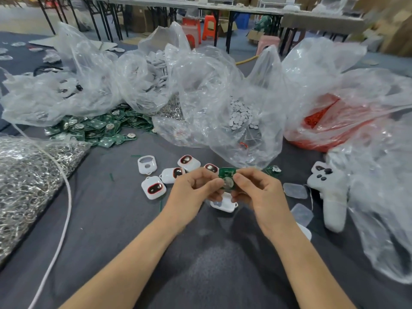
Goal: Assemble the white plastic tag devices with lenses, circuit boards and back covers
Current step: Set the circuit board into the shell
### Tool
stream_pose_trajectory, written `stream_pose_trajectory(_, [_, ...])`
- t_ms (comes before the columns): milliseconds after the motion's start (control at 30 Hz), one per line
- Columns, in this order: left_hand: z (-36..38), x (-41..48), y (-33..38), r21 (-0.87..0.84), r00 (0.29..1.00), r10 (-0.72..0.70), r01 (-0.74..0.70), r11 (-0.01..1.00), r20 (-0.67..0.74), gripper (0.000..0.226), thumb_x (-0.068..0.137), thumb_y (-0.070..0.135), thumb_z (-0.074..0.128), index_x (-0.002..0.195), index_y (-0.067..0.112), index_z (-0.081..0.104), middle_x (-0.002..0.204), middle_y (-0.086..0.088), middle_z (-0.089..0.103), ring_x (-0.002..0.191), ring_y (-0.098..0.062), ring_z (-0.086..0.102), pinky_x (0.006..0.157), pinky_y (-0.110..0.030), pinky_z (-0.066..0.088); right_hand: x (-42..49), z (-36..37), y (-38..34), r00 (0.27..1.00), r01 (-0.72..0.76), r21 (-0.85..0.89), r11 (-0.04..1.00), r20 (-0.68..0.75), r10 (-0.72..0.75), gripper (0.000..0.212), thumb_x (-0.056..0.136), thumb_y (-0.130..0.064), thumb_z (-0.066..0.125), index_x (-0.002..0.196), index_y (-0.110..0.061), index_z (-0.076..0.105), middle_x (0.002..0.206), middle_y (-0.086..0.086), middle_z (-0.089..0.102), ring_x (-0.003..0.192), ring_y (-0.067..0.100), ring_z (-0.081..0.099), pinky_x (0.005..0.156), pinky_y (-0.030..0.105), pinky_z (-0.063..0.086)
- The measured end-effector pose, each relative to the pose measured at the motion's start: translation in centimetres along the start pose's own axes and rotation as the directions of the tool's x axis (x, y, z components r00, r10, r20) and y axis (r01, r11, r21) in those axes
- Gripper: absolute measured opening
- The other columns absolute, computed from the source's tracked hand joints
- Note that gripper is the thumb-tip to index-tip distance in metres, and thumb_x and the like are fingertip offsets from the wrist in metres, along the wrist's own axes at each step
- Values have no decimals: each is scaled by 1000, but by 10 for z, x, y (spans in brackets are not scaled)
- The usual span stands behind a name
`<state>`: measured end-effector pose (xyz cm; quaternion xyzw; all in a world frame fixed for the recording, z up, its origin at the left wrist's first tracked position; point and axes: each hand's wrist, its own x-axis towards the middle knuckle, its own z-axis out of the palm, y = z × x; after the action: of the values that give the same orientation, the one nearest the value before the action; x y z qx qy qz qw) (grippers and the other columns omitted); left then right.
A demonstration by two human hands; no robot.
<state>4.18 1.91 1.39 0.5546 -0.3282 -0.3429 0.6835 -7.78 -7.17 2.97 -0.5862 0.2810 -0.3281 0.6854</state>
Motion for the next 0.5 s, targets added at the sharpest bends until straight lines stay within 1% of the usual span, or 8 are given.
stream_pose_trajectory(133, [-1,0,1,16,1000,1,-1,1000,2,9,87,-2,59,82,2,64,60,-2,68,50,-9,61,53,-16,50,0,0,1,1000,-17,35,999,10,17,12,87,0,61,84,-10,68,71,7,69,55,14,59,53,23,52])
stream_pose_trajectory(300, [-2,-2,2,18,1000,-12,12,1000,23,9,88,1,58,83,4,65,62,-2,69,51,-9,62,55,-17,51,1,-2,2,999,-31,44,999,26,30,14,87,-2,61,83,-12,68,71,5,69,56,13,59,53,23,52])
stream_pose_trajectory(367, [-2,-2,1,45,1000,3,-2,999,-11,8,89,1,59,84,4,65,61,-1,68,51,-9,60,54,-17,50,2,-3,3,999,-39,64,997,28,38,14,87,-1,60,82,-12,68,69,4,69,55,13,59,53,23,53])
stream_pose_trajectory(400, [-4,-2,0,109,999,30,-25,994,-44,6,89,3,61,85,5,65,60,-1,66,51,-7,57,54,-17,48,3,-3,3,999,-45,88,995,19,44,14,87,-1,60,82,-12,67,68,4,68,54,13,59,53,23,53])
stream_pose_trajectory(433, [-8,-1,-1,232,995,78,-61,971,-66,4,89,7,64,86,8,67,60,-3,64,52,-7,52,54,-16,44,4,-4,3,999,-48,110,993,-1,48,15,87,0,59,81,-12,67,67,3,68,52,12,58,53,24,53])
stream_pose_trajectory(467, [-13,-1,-1,392,990,132,-103,914,-48,2,87,12,68,87,14,68,63,-4,63,54,-6,48,56,-17,40,5,-6,4,998,-47,126,991,-27,51,17,88,0,58,80,-12,67,66,3,68,52,12,59,53,23,53])
stream_pose_trajectory(500, [-17,0,-1,534,986,167,-147,833,10,7,83,19,73,89,21,68,68,0,63,58,-5,46,58,-18,38,7,-8,4,997,-43,139,989,-53,51,20,89,1,58,77,-14,67,65,3,68,52,12,59,52,23,53])
